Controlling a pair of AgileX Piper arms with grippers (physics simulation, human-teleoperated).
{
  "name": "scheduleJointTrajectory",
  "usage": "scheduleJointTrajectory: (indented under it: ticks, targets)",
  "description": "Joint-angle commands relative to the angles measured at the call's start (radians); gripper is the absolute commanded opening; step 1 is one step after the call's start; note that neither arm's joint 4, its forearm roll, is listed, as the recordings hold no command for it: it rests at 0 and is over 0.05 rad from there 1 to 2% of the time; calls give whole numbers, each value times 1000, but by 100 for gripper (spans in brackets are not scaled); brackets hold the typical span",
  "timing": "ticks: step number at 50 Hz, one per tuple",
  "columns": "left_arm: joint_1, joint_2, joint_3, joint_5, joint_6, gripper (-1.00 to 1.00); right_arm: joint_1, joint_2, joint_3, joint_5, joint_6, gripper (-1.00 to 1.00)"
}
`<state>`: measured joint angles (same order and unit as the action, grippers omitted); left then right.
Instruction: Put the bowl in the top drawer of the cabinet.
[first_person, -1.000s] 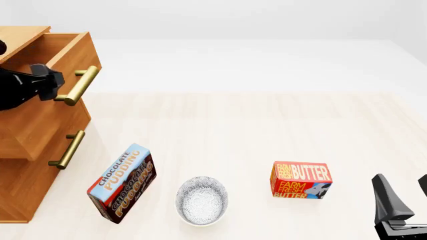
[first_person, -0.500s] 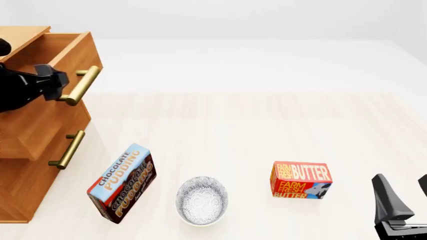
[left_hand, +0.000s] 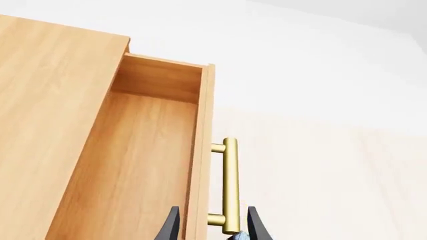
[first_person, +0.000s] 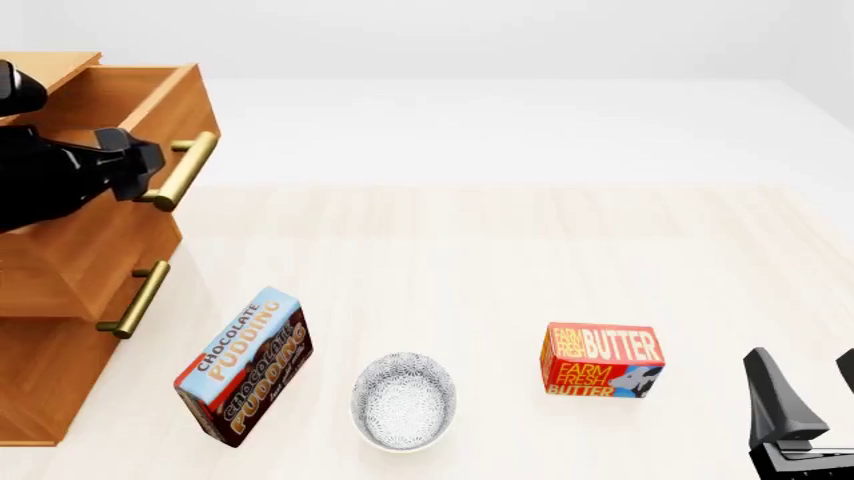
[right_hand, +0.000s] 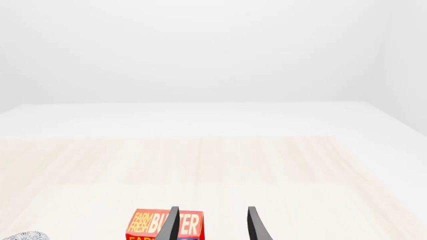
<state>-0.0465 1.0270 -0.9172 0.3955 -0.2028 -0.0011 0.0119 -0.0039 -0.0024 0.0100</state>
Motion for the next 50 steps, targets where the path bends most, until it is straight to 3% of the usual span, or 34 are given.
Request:
scheduleJointTrajectory:
  ticks: [1, 50]
  targets:
    - [-33, 72, 56, 11, -35, 100, 0, 0, 0, 0, 0, 100]
    - [-165, 121, 50, 3, -31, 100, 0, 0, 0, 0, 0, 100]
